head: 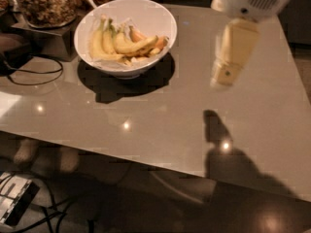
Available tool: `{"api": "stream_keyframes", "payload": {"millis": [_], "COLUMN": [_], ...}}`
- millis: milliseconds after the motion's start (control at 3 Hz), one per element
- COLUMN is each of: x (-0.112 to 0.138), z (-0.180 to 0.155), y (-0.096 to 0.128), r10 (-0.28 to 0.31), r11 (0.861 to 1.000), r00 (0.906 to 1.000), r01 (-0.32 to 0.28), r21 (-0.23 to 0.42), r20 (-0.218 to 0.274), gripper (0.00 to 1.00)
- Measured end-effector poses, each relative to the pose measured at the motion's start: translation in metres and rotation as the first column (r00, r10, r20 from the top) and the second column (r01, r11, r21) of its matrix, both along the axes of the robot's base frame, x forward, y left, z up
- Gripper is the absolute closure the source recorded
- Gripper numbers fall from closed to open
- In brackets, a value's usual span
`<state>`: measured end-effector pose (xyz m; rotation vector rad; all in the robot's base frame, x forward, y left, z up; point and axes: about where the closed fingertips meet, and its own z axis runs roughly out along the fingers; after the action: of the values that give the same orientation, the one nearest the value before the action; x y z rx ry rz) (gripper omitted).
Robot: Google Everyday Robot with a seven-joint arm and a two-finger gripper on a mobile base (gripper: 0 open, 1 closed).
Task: Pick banana from white bowl
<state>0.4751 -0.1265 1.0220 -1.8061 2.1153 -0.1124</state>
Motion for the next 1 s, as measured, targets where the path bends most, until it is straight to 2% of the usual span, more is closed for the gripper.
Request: {"api": "stream_keyframes", "payload": {"millis": [333,667,1000], "x": [0.024,0.028,0.04], "z": [0.015,0.023,0.026], "y": [0.034,0.043,0.053], "r10": [0.06,0.072,0.029], "r11": [0.998,0.997,0.999], "r00": [0.9982,0.9967,0.9986], "r01": [-0.06,-0.073,-0.03], "r21": [-0.001,0.015,0.022], "r20": [0.002,0.036,0.043], "gripper": [0.0,0.0,0.0]}}
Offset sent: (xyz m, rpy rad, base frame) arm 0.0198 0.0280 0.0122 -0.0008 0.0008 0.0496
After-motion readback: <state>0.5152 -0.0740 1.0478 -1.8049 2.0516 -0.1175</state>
